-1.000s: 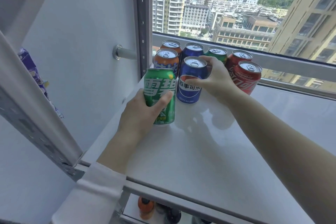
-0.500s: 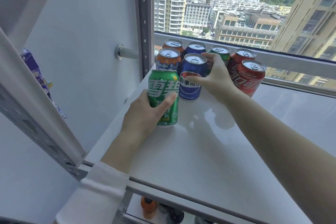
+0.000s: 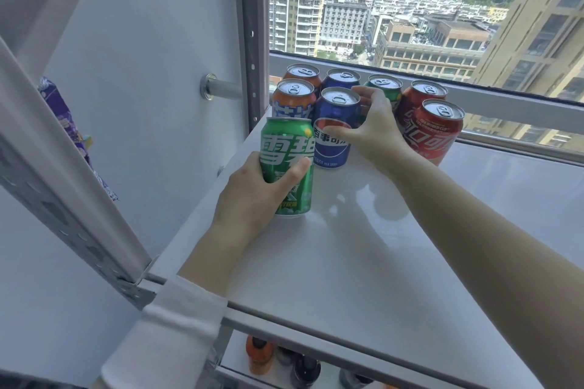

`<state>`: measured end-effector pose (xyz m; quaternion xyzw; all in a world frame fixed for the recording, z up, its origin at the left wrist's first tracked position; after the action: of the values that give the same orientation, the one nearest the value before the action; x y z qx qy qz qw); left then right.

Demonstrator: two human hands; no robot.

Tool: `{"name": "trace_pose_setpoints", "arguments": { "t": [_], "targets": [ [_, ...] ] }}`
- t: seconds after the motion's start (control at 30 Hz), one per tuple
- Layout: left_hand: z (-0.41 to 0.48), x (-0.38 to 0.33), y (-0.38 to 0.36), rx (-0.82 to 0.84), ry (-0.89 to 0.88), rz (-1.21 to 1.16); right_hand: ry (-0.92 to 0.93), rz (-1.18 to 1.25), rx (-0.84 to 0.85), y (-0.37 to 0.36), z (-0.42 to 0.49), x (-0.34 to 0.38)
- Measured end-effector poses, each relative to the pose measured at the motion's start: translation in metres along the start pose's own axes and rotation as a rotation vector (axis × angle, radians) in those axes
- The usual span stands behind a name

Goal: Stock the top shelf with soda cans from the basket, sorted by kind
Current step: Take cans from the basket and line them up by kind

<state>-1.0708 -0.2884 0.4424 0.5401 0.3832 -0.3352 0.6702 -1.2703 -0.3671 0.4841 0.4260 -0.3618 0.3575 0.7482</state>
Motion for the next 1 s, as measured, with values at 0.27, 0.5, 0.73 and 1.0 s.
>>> {"name": "trace_pose_setpoints", "arguments": {
  "t": [0.27,0.5,0.73,1.0],
  "targets": [
    [-0.003,-0.002,-0.002,0.012,-0.017,0.013,-0.015,-0.098,0.052,0.002,-0.004,0.009],
    [-0.008,-0.020,-0.010,0.048,-0.073,0.027,-0.002,-0.227,0.105,0.043,-0.021,0.060],
    [-0.016,-0.063,-0.039,0.093,-0.233,0.180,-0.130,-0.321,0.425,0.061,-0.051,0.087],
    [-0.018,-0.101,-0.061,0.063,-0.392,0.334,-0.078,-0.541,0.354,0.087,-0.040,0.088]
  ]
}}
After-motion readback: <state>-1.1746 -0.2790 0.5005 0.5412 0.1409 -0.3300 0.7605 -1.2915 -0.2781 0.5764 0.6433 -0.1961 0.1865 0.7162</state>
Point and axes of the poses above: each hand's wrist, its own z-axis towards the middle knuckle, its own y-axis out of the back of the hand, x = y × z, the point moved 7 cm from there along z, towards the middle knuckle, and after that the axes turned 8 degrees about -x, right-handed, at the moved point
